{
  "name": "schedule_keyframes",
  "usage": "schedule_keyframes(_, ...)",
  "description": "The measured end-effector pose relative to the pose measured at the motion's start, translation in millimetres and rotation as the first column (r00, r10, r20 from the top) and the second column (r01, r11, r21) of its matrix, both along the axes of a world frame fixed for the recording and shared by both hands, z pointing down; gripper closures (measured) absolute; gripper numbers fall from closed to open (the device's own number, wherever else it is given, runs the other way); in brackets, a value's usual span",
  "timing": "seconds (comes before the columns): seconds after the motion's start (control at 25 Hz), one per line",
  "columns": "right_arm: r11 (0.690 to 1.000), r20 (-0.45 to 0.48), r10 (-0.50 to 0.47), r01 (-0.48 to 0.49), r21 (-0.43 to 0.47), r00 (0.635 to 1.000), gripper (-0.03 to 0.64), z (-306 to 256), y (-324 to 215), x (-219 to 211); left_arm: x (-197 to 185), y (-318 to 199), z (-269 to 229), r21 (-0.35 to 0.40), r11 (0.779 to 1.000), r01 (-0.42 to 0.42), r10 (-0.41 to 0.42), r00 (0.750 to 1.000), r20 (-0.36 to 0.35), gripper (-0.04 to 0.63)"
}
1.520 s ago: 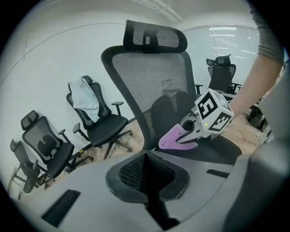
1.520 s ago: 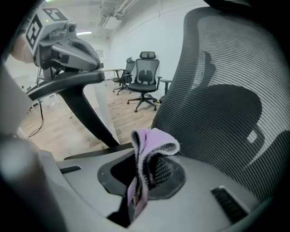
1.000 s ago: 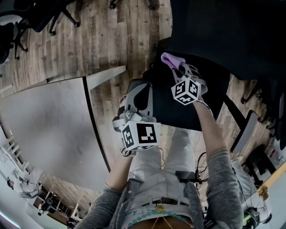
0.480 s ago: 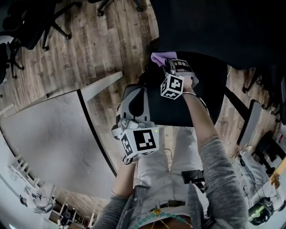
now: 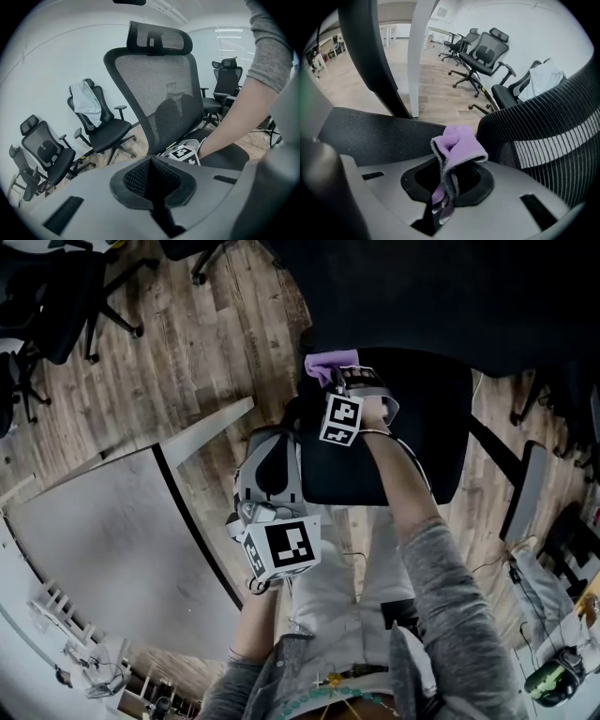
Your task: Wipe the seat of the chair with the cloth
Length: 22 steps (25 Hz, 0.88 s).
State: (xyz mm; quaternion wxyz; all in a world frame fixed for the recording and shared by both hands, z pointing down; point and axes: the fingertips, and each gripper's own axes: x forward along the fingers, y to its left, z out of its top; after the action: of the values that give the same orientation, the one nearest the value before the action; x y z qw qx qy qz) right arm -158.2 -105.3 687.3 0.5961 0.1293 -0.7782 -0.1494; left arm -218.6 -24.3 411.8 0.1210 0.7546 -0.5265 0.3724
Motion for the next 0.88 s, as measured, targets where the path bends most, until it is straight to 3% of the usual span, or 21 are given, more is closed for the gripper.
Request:
schedule_keyframes(0.2,0.998,-0.025,-0.064,0.065,0.004,0.998,0.569,2,0,0,0,-2,1,0.006,1.000,0.003,-0.003,1.000,0.012,0.597)
schedule_keyframes(0.88,0.999,-0.073,0.022,-0.024,-0.026,0.997,0.569,13,-1,49,3,0,0,0.007,1.000,-0.001,0.001,1.000,0.024,0.597)
